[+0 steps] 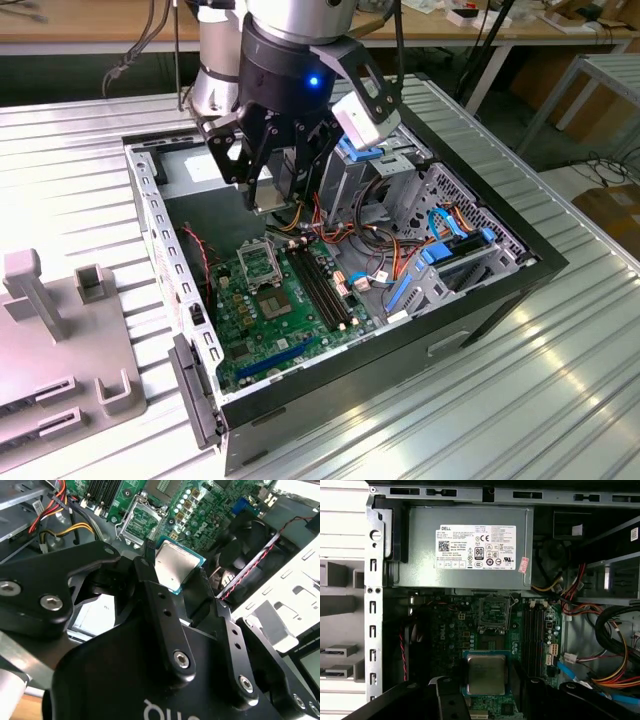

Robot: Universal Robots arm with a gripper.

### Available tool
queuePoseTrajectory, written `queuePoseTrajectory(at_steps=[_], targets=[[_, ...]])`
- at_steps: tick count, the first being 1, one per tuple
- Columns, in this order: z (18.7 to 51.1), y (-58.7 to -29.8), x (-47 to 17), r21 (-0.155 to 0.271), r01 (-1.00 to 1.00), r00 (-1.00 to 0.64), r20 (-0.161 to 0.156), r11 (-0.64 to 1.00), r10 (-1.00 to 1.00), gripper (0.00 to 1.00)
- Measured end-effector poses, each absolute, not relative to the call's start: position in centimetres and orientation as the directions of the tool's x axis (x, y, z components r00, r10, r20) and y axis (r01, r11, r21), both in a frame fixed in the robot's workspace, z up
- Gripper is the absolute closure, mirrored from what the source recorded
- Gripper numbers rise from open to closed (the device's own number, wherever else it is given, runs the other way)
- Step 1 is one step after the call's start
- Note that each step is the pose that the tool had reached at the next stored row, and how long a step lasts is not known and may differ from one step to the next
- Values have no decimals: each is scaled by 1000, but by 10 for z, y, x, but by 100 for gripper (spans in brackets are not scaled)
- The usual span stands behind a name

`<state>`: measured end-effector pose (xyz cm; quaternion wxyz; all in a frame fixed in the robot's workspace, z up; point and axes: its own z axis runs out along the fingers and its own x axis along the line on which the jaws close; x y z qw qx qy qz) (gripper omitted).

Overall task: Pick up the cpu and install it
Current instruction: 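Pick up the cpu and move it towards the insertion slot, then place the cpu into insertion slot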

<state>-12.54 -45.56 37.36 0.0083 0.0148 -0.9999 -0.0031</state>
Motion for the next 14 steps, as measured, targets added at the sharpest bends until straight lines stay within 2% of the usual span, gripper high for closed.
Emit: queuePoseTrajectory(at_steps=[14], targets=[[372,-457,-125,7,-30,-999,16,1000,-30,53]])
